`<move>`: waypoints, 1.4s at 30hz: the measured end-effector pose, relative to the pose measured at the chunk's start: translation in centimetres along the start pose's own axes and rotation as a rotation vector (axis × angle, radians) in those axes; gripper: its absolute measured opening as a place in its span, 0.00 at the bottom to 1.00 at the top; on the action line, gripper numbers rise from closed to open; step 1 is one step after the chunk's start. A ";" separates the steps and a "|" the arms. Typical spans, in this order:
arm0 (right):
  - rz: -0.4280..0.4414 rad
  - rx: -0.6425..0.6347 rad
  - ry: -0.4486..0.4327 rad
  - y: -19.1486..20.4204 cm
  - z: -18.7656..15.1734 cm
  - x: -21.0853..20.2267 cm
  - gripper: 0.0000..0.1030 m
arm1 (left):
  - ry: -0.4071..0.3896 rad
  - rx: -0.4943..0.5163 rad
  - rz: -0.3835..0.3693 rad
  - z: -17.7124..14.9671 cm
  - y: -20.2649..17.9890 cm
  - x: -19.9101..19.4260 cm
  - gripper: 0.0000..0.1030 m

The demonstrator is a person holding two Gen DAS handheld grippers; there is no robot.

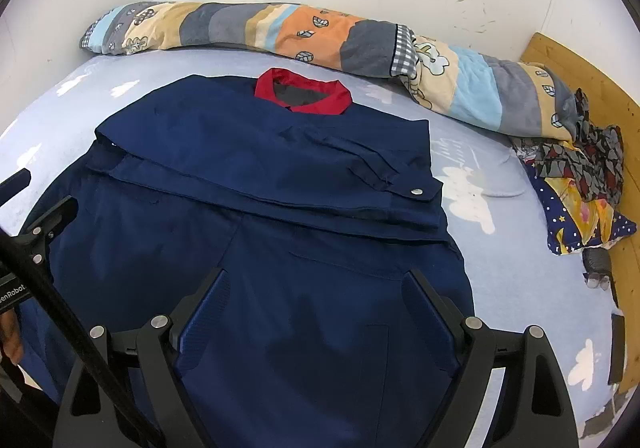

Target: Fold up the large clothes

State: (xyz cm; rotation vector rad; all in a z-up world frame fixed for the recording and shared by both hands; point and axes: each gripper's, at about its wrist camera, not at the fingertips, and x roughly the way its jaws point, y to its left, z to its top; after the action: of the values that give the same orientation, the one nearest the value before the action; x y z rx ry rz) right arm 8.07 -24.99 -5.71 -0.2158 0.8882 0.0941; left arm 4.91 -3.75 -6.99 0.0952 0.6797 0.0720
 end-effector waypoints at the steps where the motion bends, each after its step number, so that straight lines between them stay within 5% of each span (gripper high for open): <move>1: 0.000 -0.002 0.000 0.0 0.0 0.0 0.88 | -0.001 0.004 0.001 0.0 -0.1 0.0 0.95; 11: 0.079 0.052 0.092 -0.6 -1.3 1.5 0.88 | 0.064 0.060 -0.005 -0.7 -0.6 0.1 0.95; 17: 0.037 0.029 0.169 -0.5 -4.1 3.2 0.88 | 0.204 0.048 -0.061 -3.0 -0.7 2.0 0.95; 24: 0.116 0.158 0.283 -1.6 -8.7 4.5 0.88 | 0.348 0.045 -0.093 -6.8 0.5 3.5 0.95; 35: 0.186 0.333 0.240 -5.2 -14.7 1.0 0.89 | 0.380 -0.058 -0.148 -10.2 7.2 1.2 0.95; 42: 0.296 0.481 0.119 -9.1 -16.7 -4.0 0.89 | 0.353 -0.204 -0.181 -10.4 12.0 -2.4 0.95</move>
State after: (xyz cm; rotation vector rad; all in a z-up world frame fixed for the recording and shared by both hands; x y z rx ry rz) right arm -5.53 -37.56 -11.45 0.3635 1.0301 0.1402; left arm -3.90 8.62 -12.23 -0.1796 1.0259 -0.0173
